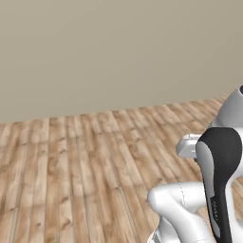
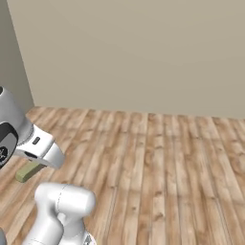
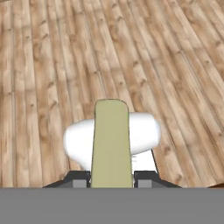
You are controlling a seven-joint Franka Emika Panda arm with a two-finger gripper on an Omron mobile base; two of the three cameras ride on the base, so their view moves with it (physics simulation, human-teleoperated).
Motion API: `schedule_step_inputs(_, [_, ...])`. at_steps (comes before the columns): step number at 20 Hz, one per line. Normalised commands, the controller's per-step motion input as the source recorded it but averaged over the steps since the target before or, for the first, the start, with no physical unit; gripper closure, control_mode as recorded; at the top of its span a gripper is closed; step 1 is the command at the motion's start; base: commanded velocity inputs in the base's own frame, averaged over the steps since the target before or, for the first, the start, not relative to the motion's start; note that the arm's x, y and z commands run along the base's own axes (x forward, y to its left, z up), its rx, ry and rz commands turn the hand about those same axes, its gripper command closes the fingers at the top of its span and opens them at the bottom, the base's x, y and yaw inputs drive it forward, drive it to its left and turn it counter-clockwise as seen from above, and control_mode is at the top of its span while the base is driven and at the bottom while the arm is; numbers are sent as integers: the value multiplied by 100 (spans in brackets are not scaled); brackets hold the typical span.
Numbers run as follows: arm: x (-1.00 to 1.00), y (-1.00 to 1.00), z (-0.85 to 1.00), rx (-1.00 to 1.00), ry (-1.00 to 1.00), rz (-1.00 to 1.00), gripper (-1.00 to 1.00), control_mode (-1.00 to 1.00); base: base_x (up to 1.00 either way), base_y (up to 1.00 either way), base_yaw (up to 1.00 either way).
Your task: Retrieve the butter from the fridge and place it on a plate on the dining table. Then retrieve the butter knife by the fridge and place it near the plate.
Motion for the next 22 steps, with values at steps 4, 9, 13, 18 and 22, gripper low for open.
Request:
schedule_step_inputs(4, [0, 0, 0, 0, 0, 0, 100, 100, 98, 0, -8])
schedule_step_inputs(9, [0, 0, 0, 0, 0, 0, 100, 100, 91, -7, -16])
schedule_step_inputs(13, [0, 0, 0, 0, 0, 0, 100, 100, 65, -43, -41])
schedule_step_inputs(18, [0, 0, 0, 0, 0, 0, 100, 100, 56, -52, -55])
schedule_step_inputs(22, [0, 0, 0, 0, 0, 0, 100, 100, 59, -44, -58])
